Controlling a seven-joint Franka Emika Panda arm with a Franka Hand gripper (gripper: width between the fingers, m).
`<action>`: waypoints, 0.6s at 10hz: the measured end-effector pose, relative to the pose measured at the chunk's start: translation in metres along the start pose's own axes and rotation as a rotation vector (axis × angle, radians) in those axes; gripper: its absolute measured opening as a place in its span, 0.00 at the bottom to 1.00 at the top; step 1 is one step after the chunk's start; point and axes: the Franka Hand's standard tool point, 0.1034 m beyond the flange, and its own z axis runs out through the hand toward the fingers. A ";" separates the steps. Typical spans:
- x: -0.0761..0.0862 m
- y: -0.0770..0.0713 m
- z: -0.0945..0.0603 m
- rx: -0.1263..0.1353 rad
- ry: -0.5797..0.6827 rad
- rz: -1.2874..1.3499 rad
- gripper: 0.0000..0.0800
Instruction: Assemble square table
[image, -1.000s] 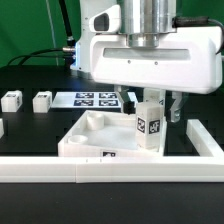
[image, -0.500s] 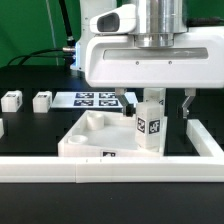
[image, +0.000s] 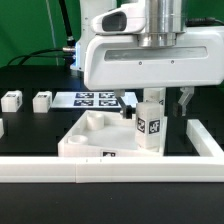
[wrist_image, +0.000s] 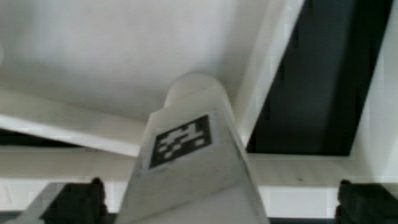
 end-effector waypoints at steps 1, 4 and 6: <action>0.000 0.001 0.000 0.000 0.000 -0.033 0.81; 0.000 0.004 0.000 -0.005 0.000 -0.167 0.75; 0.000 0.004 0.000 -0.005 0.000 -0.167 0.53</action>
Offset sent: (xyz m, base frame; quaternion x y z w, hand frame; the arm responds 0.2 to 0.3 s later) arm 0.0000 0.0000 0.0000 0.0000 0.0000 -0.0650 0.9979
